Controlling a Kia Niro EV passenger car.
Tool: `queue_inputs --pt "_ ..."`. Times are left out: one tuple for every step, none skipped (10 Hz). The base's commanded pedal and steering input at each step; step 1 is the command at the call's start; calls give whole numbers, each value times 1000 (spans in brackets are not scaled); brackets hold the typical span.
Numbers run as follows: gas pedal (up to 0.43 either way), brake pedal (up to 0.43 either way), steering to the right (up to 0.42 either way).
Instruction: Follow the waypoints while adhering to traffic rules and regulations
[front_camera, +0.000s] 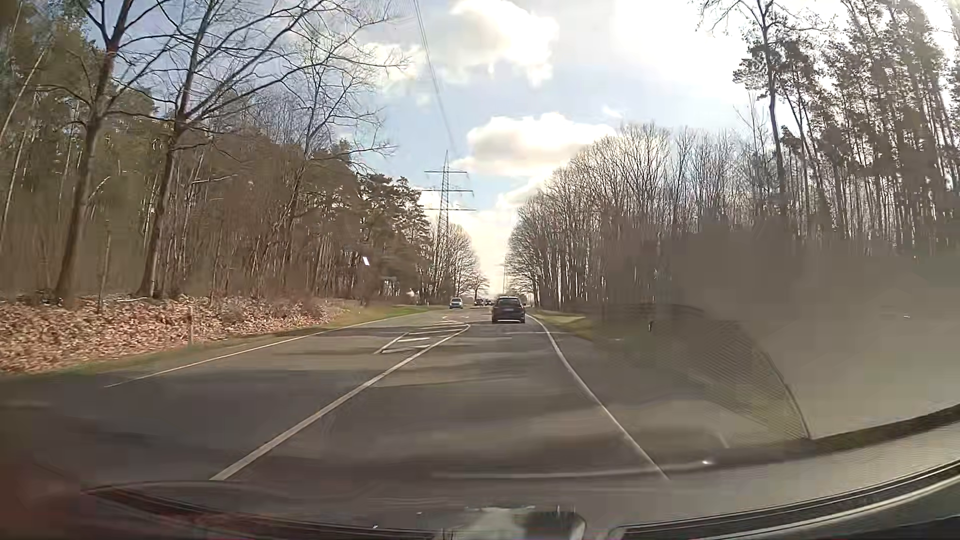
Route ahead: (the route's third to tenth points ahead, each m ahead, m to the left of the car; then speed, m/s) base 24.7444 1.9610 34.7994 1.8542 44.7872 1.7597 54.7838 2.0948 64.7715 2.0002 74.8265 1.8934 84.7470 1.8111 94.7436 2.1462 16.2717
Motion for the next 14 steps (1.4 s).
queue_inputs --pt "138 0 3" --pt "138 0 3" --pt "138 0 3" --pt "138 0 3" --pt "138 0 3" --pt "138 0 3" --pt "138 0 3" --pt "150 0 3" --pt "150 0 3" --pt "150 0 3" --pt "150 0 2" --pt "157 0 0" --pt "157 0 -6" --pt "157 0 -8"
